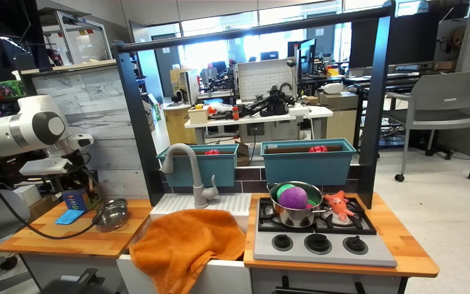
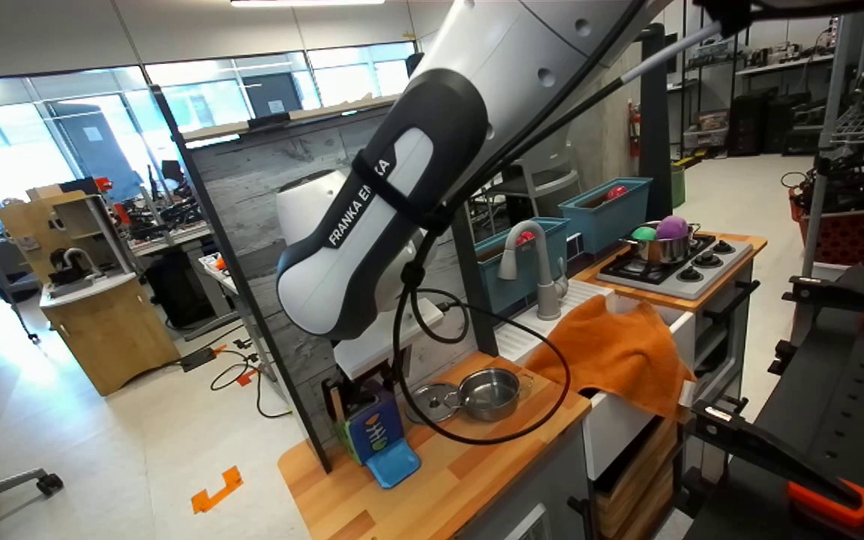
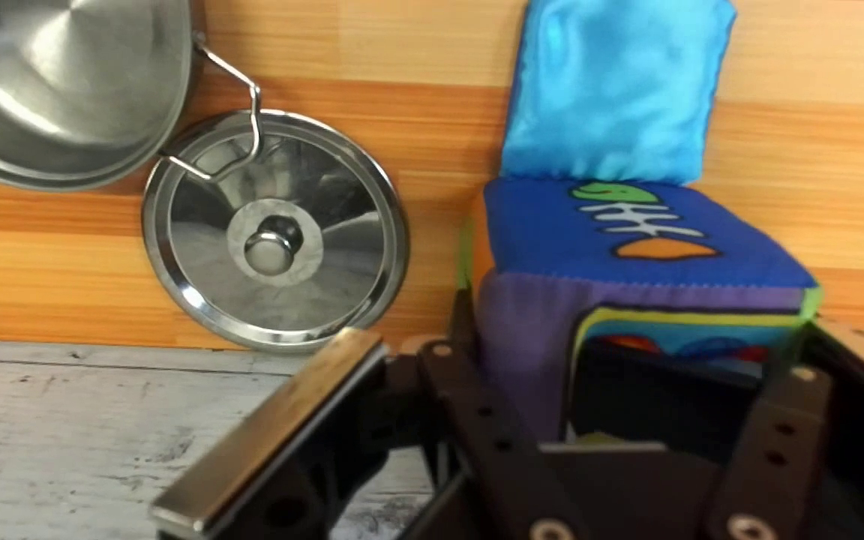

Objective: Turn the box

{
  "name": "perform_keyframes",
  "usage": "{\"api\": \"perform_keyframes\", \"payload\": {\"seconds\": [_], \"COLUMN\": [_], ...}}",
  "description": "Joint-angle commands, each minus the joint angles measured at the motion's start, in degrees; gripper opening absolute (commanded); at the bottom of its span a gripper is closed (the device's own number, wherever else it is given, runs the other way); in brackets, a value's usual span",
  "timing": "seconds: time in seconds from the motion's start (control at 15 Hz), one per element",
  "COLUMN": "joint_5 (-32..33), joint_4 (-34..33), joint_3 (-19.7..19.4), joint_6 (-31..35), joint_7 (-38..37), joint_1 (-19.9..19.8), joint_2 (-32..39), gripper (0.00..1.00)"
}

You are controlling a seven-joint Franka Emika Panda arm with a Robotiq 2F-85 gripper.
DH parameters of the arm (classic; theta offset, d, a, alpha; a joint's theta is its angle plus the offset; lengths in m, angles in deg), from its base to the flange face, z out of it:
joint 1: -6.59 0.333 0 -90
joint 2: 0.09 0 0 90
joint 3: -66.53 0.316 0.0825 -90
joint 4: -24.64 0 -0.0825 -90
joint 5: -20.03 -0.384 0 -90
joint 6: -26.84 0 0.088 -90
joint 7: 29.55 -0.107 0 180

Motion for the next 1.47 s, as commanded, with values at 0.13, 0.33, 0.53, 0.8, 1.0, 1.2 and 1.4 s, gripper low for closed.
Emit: {"api": "perform_keyframes", "payload": {"seconds": [0.13,0.33,0.53,0.8,1.0,1.2,1.4], "joint_5": [-1.0,-1.1,-1.2,-1.5,-3.5,-4.6,-4.7], "joint_4": [5.8,13.4,22.4,34.0,42.8,51.6,60.5], "joint_3": [1.0,0.9,1.3,2.3,1.6,1.7,1.3], "joint_6": [-1.8,-1.0,-0.4,-0.9,2.1,6.1,12.6], "joint_7": [-0.1,-1.8,-3.6,-4.8,-4.0,-3.5,-3.5], "joint_1": [-1.0,-1.1,-1.4,-2.2,-1.9,-2.0,-1.6], "joint_2": [-3.1,-7.1,-12.1,-18.4,-21.8,-25.5,-30.1], "gripper": [0.00,0.00,0.00,0.00,0.00,0.00,0.00]}}
